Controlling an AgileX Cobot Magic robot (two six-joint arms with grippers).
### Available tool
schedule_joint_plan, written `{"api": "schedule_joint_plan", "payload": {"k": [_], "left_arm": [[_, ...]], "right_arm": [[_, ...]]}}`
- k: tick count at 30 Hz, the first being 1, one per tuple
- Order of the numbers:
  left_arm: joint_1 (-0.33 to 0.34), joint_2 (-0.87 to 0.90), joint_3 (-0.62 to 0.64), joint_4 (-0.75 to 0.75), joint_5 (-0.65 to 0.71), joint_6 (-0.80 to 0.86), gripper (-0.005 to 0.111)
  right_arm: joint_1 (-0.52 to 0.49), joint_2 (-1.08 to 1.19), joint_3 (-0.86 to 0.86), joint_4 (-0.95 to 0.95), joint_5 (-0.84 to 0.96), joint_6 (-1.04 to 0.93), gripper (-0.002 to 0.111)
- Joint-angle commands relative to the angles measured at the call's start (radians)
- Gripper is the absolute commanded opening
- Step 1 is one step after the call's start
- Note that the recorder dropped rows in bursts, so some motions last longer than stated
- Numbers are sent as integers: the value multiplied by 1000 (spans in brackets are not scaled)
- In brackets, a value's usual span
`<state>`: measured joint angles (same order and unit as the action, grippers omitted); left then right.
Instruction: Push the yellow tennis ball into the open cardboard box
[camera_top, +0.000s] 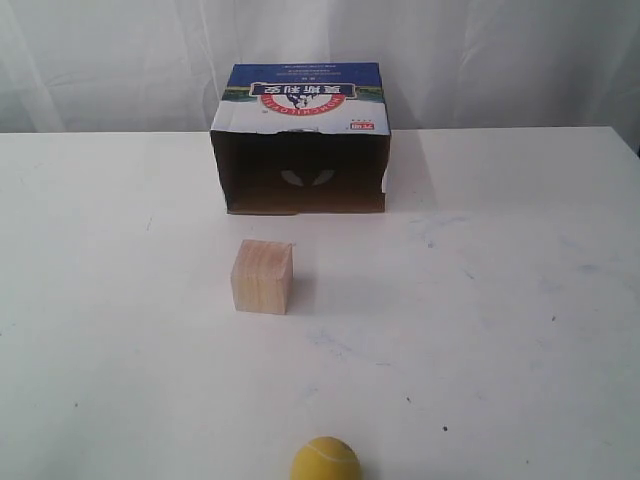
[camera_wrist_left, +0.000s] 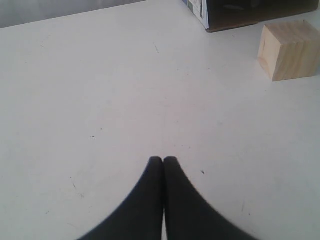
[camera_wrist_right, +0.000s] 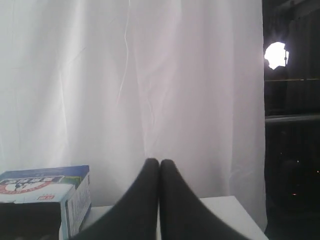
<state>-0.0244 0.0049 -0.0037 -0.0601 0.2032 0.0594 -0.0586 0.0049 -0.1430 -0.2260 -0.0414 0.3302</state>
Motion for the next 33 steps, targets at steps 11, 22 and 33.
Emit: {"api": "schedule_joint_plan", "payload": {"k": [11,22,33], "left_arm": [[3,-5,4,-3,2,-7,0],[3,-5,4,-3,2,-7,0],[3,-5,4,-3,2,-7,0]], "right_arm": [[53,319,-452,285,539,-247,0],[262,710,-634,515,834,-417,0],[728,1136,-816,432,847,-395,0]]}}
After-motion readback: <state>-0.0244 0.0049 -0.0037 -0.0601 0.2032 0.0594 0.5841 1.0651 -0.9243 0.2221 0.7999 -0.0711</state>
